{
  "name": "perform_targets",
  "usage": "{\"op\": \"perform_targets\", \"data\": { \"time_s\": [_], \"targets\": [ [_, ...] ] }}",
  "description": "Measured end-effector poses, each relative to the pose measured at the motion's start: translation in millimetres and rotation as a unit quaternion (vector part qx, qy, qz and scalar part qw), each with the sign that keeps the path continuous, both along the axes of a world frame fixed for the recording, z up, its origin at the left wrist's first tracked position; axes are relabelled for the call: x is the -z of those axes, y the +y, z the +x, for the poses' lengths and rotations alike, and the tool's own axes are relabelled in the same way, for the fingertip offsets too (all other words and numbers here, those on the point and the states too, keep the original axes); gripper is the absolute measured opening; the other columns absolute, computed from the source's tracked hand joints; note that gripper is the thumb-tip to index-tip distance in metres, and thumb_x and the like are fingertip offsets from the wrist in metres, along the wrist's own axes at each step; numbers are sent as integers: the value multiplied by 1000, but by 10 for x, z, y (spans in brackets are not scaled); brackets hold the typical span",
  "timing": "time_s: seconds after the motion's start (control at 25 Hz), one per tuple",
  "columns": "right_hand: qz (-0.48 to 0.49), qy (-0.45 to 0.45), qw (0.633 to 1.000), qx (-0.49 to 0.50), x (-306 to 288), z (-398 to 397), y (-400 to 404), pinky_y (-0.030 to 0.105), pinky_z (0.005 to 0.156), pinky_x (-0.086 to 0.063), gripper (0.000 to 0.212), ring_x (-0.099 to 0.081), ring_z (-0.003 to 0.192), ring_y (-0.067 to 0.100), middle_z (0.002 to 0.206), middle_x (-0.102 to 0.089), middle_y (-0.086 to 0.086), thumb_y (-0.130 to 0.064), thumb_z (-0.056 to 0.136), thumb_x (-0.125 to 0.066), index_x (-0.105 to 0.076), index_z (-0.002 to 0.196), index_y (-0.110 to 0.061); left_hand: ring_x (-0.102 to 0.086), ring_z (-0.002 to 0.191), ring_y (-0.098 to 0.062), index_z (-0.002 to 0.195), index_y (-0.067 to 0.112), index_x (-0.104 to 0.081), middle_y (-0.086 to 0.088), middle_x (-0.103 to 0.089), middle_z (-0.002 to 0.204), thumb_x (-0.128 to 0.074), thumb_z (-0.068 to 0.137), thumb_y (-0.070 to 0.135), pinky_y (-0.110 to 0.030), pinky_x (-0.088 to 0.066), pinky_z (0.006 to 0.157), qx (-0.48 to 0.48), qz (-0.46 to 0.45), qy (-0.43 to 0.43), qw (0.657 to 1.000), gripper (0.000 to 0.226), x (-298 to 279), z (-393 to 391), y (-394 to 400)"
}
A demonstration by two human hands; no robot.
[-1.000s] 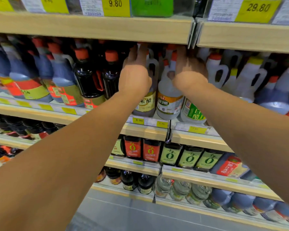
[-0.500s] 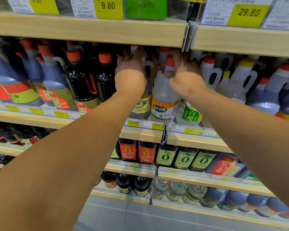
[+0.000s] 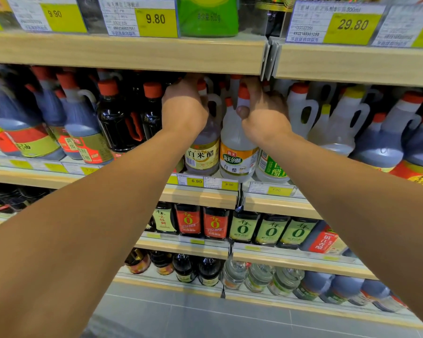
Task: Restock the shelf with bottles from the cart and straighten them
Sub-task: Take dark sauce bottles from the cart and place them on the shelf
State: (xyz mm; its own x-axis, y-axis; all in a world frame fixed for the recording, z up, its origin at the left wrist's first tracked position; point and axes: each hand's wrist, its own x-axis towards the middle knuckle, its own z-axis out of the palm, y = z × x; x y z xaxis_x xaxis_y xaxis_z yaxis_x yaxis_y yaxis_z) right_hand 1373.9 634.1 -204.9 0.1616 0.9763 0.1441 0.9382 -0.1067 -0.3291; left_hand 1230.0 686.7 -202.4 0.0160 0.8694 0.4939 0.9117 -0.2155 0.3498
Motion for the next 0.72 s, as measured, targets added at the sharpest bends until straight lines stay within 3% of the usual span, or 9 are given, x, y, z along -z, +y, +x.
{"op": "perform_targets", "data": {
  "time_s": [0.2, 0.36, 0.52, 0.6, 0.64, 0.72],
  "targets": [
    [29, 11, 1000, 3, 0, 14, 31, 32, 78, -35, 36, -52, 113, 34, 125, -56, 16, -26, 101, -32, -46, 132, -13, -60, 105, -36, 116, 15, -59, -12, -66, 114, -56, 88, 23, -37, -48, 83, 32, 13, 9, 999, 30, 24, -61, 97],
    [-13, 16, 1000, 18, 44, 27, 56, 34, 80, -35, 43, -52, 114, 35, 124, -58, 17, -34, 103, -27, -52, 127, -10, -59, 106, -39, 126, 19, -53, -14, -64, 117, -52, 90, 21, -41, -49, 83, 58, 27, 5, 998, 35, 67, -73, 93],
    [93, -74, 993, 5, 39, -3, -107, 38, 82, -44, 43, -56, 106, 35, 111, -60, 15, -37, 100, -36, -42, 134, -11, -53, 112, -38, 134, 18, -47, -16, -59, 122, -53, 85, 16, -41, -44, 90, 92, 59, 7, 994, 49, 145, -131, -44],
    [130, -90, 987, 6, 70, -48, -235, 37, 72, -43, 38, -59, 99, 37, 95, -59, 13, -37, 97, -44, -50, 121, -9, -52, 110, -38, 124, 9, -53, -19, -60, 117, -54, 82, 17, -42, -43, 91, 78, 51, 14, 996, 43, 217, -174, -182],
    [140, -91, 986, 6, 101, -73, -314, 38, 72, -42, 37, -58, 99, 39, 95, -58, 14, -37, 95, -47, -51, 119, -10, -53, 105, -39, 115, 6, -55, -20, -61, 109, -55, 83, 22, -43, -42, 89, 60, 35, 31, 997, 36, 254, -194, -291],
    [164, -94, 982, -25, 196, -87, -484, 44, 87, -42, 52, -52, 109, 39, 121, -55, 15, -36, 89, -54, -42, 134, -12, -52, 105, -38, 114, 5, -52, -19, -59, 109, -58, 85, 31, -45, -40, 90, 54, 25, 56, 997, 39, 351, -261, -526]
  ]
}}
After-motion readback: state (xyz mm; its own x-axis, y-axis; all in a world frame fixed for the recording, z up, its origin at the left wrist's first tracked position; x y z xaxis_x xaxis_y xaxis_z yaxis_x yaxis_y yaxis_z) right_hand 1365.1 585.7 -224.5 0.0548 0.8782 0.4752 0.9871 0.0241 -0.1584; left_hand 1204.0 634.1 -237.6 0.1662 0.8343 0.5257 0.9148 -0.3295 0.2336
